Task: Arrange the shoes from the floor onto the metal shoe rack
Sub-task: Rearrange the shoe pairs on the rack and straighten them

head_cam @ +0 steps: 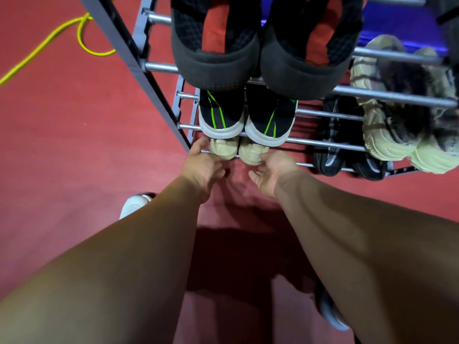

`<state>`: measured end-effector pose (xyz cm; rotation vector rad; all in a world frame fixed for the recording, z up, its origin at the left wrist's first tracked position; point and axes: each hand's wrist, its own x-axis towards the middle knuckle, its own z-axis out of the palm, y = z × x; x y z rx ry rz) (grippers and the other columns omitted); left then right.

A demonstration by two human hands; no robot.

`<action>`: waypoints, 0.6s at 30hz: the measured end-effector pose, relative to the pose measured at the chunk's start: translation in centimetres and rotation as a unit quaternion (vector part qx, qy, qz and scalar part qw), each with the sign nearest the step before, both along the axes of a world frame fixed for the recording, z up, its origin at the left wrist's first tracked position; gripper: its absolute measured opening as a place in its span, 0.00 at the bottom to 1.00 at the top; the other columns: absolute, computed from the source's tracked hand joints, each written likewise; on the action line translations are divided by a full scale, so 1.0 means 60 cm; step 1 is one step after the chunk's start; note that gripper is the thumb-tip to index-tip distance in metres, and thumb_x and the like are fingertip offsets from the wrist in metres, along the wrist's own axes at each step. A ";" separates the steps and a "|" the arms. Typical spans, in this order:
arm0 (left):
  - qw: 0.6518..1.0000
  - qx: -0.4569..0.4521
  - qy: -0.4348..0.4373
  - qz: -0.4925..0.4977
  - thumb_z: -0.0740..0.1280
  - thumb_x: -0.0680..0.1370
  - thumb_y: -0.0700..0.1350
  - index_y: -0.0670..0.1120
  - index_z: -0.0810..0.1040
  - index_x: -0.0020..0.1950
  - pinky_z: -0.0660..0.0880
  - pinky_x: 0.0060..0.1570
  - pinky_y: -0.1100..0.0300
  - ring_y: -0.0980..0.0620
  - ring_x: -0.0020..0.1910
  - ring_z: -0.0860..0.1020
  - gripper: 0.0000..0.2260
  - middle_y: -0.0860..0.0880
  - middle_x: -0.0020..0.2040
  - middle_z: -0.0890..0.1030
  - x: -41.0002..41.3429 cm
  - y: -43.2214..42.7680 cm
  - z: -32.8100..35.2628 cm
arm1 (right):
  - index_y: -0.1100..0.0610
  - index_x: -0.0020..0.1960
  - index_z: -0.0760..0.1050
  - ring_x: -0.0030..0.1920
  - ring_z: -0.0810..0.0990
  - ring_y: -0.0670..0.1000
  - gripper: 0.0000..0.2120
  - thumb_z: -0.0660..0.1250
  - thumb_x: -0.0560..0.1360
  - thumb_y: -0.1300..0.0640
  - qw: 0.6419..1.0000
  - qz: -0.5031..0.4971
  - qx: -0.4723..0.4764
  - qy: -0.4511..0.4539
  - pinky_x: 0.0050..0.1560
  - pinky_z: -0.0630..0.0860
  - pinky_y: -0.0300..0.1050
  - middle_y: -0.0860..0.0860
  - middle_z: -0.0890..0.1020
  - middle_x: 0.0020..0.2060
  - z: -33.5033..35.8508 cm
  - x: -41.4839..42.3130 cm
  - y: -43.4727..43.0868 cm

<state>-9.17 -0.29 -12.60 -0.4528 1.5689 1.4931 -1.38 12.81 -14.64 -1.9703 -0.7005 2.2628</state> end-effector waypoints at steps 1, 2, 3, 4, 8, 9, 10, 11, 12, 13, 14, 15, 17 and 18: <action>0.999 -0.009 0.016 -0.029 0.62 0.79 0.32 0.58 0.74 0.63 0.74 0.42 0.55 0.53 0.36 0.74 0.23 0.49 0.40 0.80 0.003 -0.002 -0.002 | 0.56 0.69 0.75 0.59 0.78 0.55 0.16 0.60 0.83 0.63 1.000 0.004 0.007 -0.014 0.53 0.78 0.50 0.57 0.77 0.67 -0.002 0.004 -0.001; 0.998 -0.024 0.029 -0.052 0.64 0.78 0.32 0.58 0.76 0.60 0.73 0.43 0.54 0.54 0.34 0.74 0.21 0.51 0.37 0.80 0.004 -0.002 -0.002 | 0.56 0.68 0.75 0.57 0.78 0.56 0.15 0.59 0.83 0.63 1.000 0.010 0.013 -0.022 0.49 0.78 0.50 0.56 0.77 0.67 -0.002 0.007 -0.003; 0.997 -0.034 0.035 -0.067 0.64 0.77 0.32 0.57 0.77 0.59 0.73 0.44 0.54 0.56 0.32 0.74 0.21 0.53 0.36 0.79 0.006 -0.001 -0.002 | 0.56 0.67 0.75 0.56 0.78 0.56 0.14 0.58 0.83 0.63 0.999 0.019 0.016 -0.026 0.48 0.78 0.50 0.56 0.76 0.67 0.000 0.009 -0.004; 0.996 -0.038 0.034 -0.077 0.64 0.77 0.31 0.57 0.78 0.60 0.74 0.45 0.55 0.56 0.31 0.74 0.22 0.53 0.36 0.78 0.008 -0.001 -0.003 | 0.54 0.65 0.75 0.56 0.78 0.57 0.13 0.58 0.83 0.62 0.999 0.029 0.016 -0.027 0.49 0.79 0.50 0.57 0.75 0.67 0.004 0.011 -0.006; 0.992 -0.077 0.040 -0.086 0.68 0.75 0.35 0.52 0.80 0.57 0.75 0.44 0.54 0.51 0.37 0.76 0.15 0.49 0.41 0.81 0.017 -0.003 -0.007 | 0.54 0.70 0.72 0.59 0.78 0.59 0.16 0.58 0.84 0.61 0.997 0.072 0.015 -0.027 0.49 0.80 0.52 0.58 0.73 0.70 0.019 0.018 -0.004; 0.992 -0.092 0.044 -0.074 0.70 0.74 0.36 0.50 0.80 0.52 0.76 0.43 0.55 0.50 0.37 0.77 0.11 0.48 0.41 0.81 0.020 -0.003 -0.010 | 0.56 0.73 0.71 0.58 0.79 0.59 0.18 0.58 0.84 0.61 0.996 0.078 0.016 -0.029 0.46 0.80 0.52 0.58 0.73 0.71 0.021 0.022 0.000; 0.991 -0.110 0.045 -0.063 0.71 0.74 0.39 0.49 0.80 0.48 0.76 0.43 0.55 0.50 0.36 0.77 0.07 0.48 0.39 0.81 0.021 -0.002 -0.013 | 0.57 0.74 0.70 0.57 0.79 0.59 0.18 0.59 0.84 0.61 0.996 0.081 0.015 -0.030 0.43 0.80 0.51 0.59 0.73 0.71 0.026 0.027 0.004; 0.990 -0.127 0.037 -0.056 0.70 0.74 0.41 0.48 0.78 0.45 0.77 0.44 0.54 0.49 0.36 0.77 0.04 0.48 0.36 0.80 0.022 0.002 -0.013 | 0.58 0.74 0.70 0.57 0.79 0.58 0.19 0.59 0.84 0.60 0.996 0.084 0.013 -0.031 0.40 0.80 0.51 0.59 0.74 0.71 0.032 0.034 0.010; 0.989 -0.139 0.019 -0.055 0.67 0.75 0.41 0.47 0.77 0.44 0.76 0.44 0.54 0.48 0.35 0.76 0.01 0.48 0.34 0.79 0.025 0.009 -0.015 | 0.58 0.74 0.71 0.56 0.80 0.59 0.19 0.59 0.84 0.60 0.996 0.086 0.011 -0.032 0.40 0.80 0.50 0.59 0.74 0.70 0.038 0.043 0.017; 0.987 -0.146 -0.004 -0.064 0.65 0.76 0.41 0.46 0.76 0.43 0.75 0.42 0.55 0.48 0.34 0.76 0.03 0.48 0.32 0.78 0.029 0.020 -0.014 | 0.58 0.73 0.71 0.56 0.80 0.59 0.18 0.59 0.84 0.60 0.996 0.087 0.011 -0.031 0.43 0.81 0.51 0.59 0.75 0.68 0.046 0.053 0.026; 0.985 -0.152 -0.021 -0.080 0.64 0.78 0.41 0.46 0.76 0.43 0.76 0.38 0.58 0.49 0.32 0.76 0.04 0.48 0.32 0.79 0.037 0.031 -0.011 | 0.59 0.72 0.71 0.55 0.80 0.59 0.17 0.58 0.84 0.60 0.996 0.085 0.011 -0.030 0.47 0.81 0.52 0.59 0.76 0.65 0.056 0.066 0.036; 0.983 -0.157 -0.028 -0.094 0.65 0.79 0.41 0.45 0.78 0.44 0.77 0.34 0.60 0.51 0.32 0.77 0.05 0.48 0.34 0.81 0.047 0.044 -0.007 | 0.59 0.71 0.72 0.55 0.81 0.59 0.16 0.58 0.85 0.59 0.996 0.084 0.012 -0.030 0.49 0.80 0.52 0.59 0.77 0.61 0.065 0.081 0.047; 0.980 -0.156 -0.022 -0.125 0.64 0.81 0.42 0.45 0.79 0.47 0.78 0.30 0.61 0.53 0.34 0.79 0.06 0.49 0.41 0.82 0.074 0.074 0.004 | 0.60 0.70 0.73 0.52 0.82 0.59 0.15 0.59 0.85 0.59 0.996 0.083 0.016 -0.030 0.50 0.80 0.53 0.59 0.80 0.57 0.081 0.114 0.071; 0.978 -0.149 -0.019 -0.142 0.62 0.82 0.43 0.46 0.78 0.48 0.78 0.33 0.60 0.53 0.35 0.80 0.07 0.49 0.42 0.82 0.090 0.091 0.006 | 0.61 0.70 0.73 0.52 0.82 0.59 0.15 0.59 0.85 0.59 0.996 0.079 0.020 -0.030 0.50 0.80 0.53 0.60 0.81 0.57 0.088 0.132 0.085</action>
